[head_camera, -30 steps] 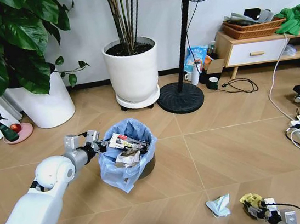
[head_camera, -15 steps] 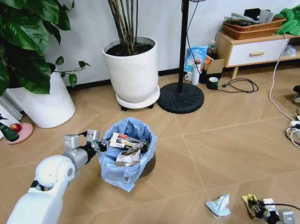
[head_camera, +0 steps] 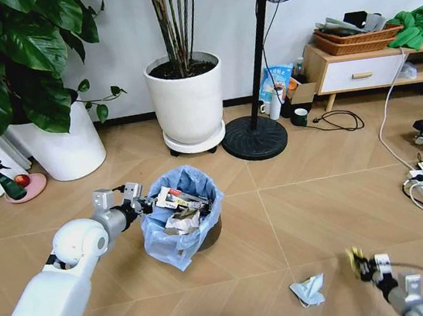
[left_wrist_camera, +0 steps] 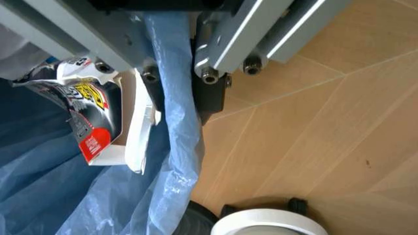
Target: Pick up the trash bin and place the garbage on the floor into it.
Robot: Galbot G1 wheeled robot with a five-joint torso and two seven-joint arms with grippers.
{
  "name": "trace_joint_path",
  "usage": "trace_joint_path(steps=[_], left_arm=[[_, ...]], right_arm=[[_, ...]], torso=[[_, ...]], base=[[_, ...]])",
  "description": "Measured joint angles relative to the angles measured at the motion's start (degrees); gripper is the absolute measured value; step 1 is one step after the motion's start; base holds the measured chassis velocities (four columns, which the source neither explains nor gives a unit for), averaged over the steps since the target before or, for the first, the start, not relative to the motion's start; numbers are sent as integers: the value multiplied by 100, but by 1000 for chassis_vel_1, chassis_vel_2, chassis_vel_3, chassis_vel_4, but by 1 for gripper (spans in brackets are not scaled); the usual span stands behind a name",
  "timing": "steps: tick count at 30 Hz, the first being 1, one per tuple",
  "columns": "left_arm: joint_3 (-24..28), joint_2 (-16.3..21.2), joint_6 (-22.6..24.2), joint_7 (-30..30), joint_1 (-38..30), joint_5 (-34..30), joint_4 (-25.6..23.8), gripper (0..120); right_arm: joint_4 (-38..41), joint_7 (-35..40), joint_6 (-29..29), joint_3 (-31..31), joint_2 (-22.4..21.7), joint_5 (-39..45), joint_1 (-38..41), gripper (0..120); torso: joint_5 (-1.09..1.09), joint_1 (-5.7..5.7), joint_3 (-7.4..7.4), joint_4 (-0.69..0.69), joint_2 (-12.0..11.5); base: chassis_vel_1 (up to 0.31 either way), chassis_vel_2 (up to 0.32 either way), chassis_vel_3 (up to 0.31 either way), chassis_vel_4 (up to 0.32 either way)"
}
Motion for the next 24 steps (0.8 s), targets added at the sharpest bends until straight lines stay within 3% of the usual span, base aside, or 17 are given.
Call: trace_joint_path(steps=[12, 14, 17, 19, 23, 24], left_arm=[[41, -50, 11, -31, -27, 27, 70, 0], [84, -91, 11, -34, -57, 45, 116, 0], [110, -121, 12, -35, -78, 58, 159, 0], [146, -163, 13, -36, -114, 90, 235, 0], [176, -191, 27, -37, -152, 98, 283, 0], [199, -201, 40, -44, -178, 98, 304, 0]], right_arm=[[1152, 170, -645, -1289, -646, 592, 1025, 0], [1543, 210, -987, -1730, -985, 994, 1687, 0], [1668, 241, -1152, -1996, -1136, 1251, 2017, 0], [1730, 296, -1310, -2591, -1331, 1676, 2576, 0], [1707, 245, -1449, -3321, -1420, 1981, 3318, 0], [1703, 233, -1516, -3738, -1413, 2205, 3770, 0]], torso=[[2, 0, 1, 1, 0], [-3, 0, 0, 2, 0], [0, 0, 0, 1, 0], [-1, 0, 0, 1, 0], [2, 0, 0, 0, 0], [1, 0, 1, 0, 0]], base=[[0, 0, 0, 0], [0, 0, 0, 0], [0, 0, 0, 0], [0, 0, 0, 0], [0, 0, 0, 0], [0, 0, 0, 0]])
